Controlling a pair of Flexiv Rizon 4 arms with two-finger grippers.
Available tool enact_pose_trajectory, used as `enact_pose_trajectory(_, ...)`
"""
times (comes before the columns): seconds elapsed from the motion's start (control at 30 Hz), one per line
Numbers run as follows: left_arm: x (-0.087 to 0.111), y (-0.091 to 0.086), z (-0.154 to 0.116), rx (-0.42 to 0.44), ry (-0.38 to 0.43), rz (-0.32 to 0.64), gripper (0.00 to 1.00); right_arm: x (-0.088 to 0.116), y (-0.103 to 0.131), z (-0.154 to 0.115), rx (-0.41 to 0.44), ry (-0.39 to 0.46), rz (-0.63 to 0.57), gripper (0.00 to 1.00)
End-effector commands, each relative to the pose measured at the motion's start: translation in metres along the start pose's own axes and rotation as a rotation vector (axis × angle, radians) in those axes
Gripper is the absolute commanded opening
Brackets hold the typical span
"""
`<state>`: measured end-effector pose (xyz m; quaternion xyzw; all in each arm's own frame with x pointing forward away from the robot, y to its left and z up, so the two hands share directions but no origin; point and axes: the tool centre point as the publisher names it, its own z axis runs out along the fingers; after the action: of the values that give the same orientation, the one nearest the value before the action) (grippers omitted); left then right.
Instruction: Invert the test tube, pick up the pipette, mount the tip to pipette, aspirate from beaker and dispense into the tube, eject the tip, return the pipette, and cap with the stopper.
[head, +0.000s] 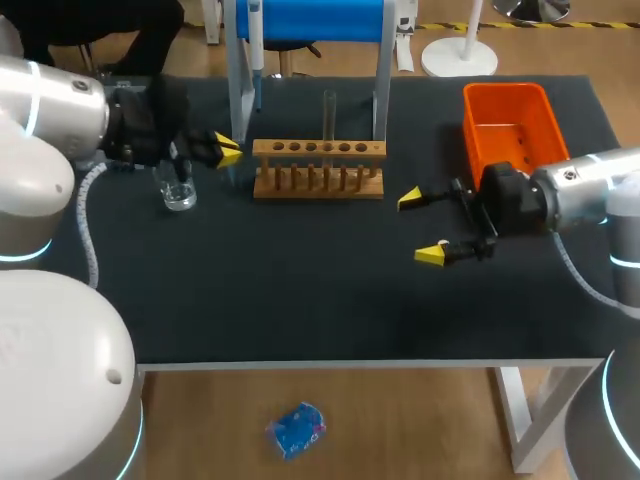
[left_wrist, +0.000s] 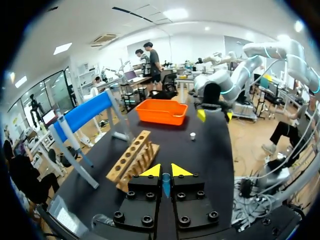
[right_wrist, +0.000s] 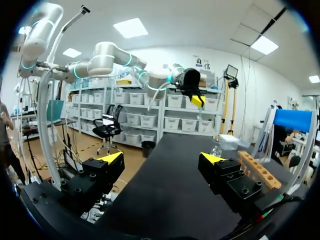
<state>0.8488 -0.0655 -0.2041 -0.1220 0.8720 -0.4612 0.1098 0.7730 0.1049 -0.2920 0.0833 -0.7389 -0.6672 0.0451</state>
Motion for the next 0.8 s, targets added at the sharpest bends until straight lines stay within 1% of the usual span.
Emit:
enact_pose_trajectory(0.03, -0.003, -0.008, 0.026, -0.030, 0.078, 0.012, 0.00, -0.010, -0.006, 0.015, 0.008, 0.001, 0.021, 1.00)
enact_pose_trajectory(0.07, 0.000, -0.012, 0.030, -0.010, 0.108, 0.006, 0.00, -0.012, -0.008, 0.017, 0.007, -0.001, 0.034, 1.00)
enact_pose_trajectory(0.13, 0.010, -0.017, 0.039, -0.033, 0.138, 0.021, 0.00, -0.015, -0.010, 0.021, -0.007, 0.002, 0.039, 1.00)
enact_pose_trajectory(0.17, 0.014, -0.020, 0.043, -0.017, 0.161, 0.015, 0.00, -0.016, -0.010, 0.023, -0.012, 0.001, 0.046, 1.00)
enact_pose_trajectory(0.2, 0.018, -0.022, 0.047, -0.021, 0.183, 0.018, 0.00, -0.019, -0.011, 0.024, -0.026, 0.002, 0.054, 1.00)
enact_pose_trajectory(0.27, 0.025, -0.026, 0.055, -0.011, 0.204, 0.028, 0.00, -0.023, -0.011, 0.028, -0.034, 0.005, 0.061, 1.00)
enact_pose_trajectory(0.3, 0.028, -0.028, 0.059, -0.005, 0.223, 0.027, 0.00, -0.025, -0.011, 0.030, -0.045, 0.007, 0.072, 1.00)
enact_pose_trajectory(0.33, 0.030, -0.030, 0.062, -0.005, 0.231, 0.038, 0.00, -0.029, -0.012, 0.032, -0.077, 0.019, 0.074, 1.00)
enact_pose_trajectory(0.4, 0.034, -0.033, 0.069, 0.011, 0.265, 0.037, 0.00, -0.033, -0.012, 0.035, -0.079, 0.017, 0.078, 1.00)
enact_pose_trajectory(0.47, 0.040, -0.036, 0.077, 0.000, 0.285, 0.058, 0.00, -0.034, -0.010, 0.040, -0.085, 0.023, 0.073, 1.00)
enact_pose_trajectory(0.5, 0.043, -0.038, 0.080, 0.013, 0.306, 0.049, 0.00, -0.035, -0.009, 0.043, -0.073, 0.026, 0.068, 1.00)
enact_pose_trajectory(0.6, 0.052, -0.042, 0.089, 0.024, 0.331, 0.057, 0.00, -0.039, -0.006, 0.047, -0.068, 0.026, 0.051, 1.00)
enact_pose_trajectory(0.67, 0.056, -0.045, 0.095, 0.035, 0.334, 0.058, 0.00, -0.039, -0.006, 0.047, -0.068, 0.026, 0.051, 1.00)
enact_pose_trajectory(0.8, 0.056, -0.045, 0.095, 0.035, 0.334, 0.058, 0.00, -0.039, -0.006, 0.047, -0.068, 0.026, 0.051, 1.00)
